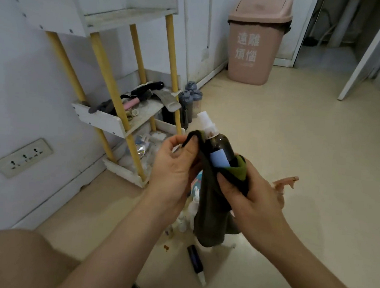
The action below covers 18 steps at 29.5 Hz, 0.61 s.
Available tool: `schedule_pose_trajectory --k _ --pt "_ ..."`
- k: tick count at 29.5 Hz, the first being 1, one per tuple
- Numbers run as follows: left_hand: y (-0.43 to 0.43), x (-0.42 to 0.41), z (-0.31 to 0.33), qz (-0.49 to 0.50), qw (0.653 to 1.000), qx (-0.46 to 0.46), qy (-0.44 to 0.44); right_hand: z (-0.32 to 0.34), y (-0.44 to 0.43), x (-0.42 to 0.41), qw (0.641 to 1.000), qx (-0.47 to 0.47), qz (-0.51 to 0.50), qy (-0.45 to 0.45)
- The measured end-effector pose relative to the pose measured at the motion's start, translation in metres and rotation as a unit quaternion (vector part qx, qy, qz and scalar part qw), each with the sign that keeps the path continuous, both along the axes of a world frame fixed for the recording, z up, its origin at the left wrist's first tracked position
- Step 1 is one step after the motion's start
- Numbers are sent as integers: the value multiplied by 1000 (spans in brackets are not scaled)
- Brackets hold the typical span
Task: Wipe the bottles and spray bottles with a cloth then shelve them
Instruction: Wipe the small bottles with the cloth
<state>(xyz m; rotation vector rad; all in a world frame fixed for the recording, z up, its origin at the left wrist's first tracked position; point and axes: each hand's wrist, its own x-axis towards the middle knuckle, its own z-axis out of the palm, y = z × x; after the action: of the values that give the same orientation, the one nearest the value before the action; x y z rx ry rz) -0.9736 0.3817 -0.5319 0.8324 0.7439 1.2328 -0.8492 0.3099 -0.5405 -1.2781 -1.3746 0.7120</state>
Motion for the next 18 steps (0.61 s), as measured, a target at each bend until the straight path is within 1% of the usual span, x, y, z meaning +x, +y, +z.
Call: schedule_pose_trajectory --k 1,2,3,4,5,7,8,9,11,12,14,15,16,17,18 --pt "-3 1 -1 -24 999 -3 -39 3 -1 -2 998 -16 9 54" --pt "-4 2 -1 -46 998 0 -48 5 -1 -1 993 -33 26 108" --pt "-6 1 1 -63 997 9 -33 8 -1 1 985 -52 51 153" --pt "-6 -1 5 -73 997 27 1 9 -1 3 979 -70 76 176" --pt "-5 -4 9 -72 995 54 48 10 -1 6 975 -87 100 177" --pt "-5 -11 17 -52 981 119 144 12 -1 12 973 -113 132 152" --pt "-5 -14 21 -43 972 149 175 13 0 16 970 -126 147 145" --pt "-3 -18 23 -39 967 166 188 15 0 20 965 -145 162 148" --pt "1 -26 26 -68 969 169 164 18 0 27 942 -192 198 190" --pt "4 -29 24 -107 971 165 133 17 0 32 924 -213 224 227" --pt "9 -36 21 -206 963 157 78 18 -3 37 870 -247 291 312" --pt "10 -39 20 -240 956 155 69 20 -6 36 846 -257 323 339" --pt "10 -40 20 -257 952 154 67 21 -7 34 834 -262 338 349" --pt "9 -40 20 -251 952 156 73 21 -8 32 838 -264 335 339" --pt "8 -38 20 -221 959 156 87 22 -7 30 861 -263 307 307"
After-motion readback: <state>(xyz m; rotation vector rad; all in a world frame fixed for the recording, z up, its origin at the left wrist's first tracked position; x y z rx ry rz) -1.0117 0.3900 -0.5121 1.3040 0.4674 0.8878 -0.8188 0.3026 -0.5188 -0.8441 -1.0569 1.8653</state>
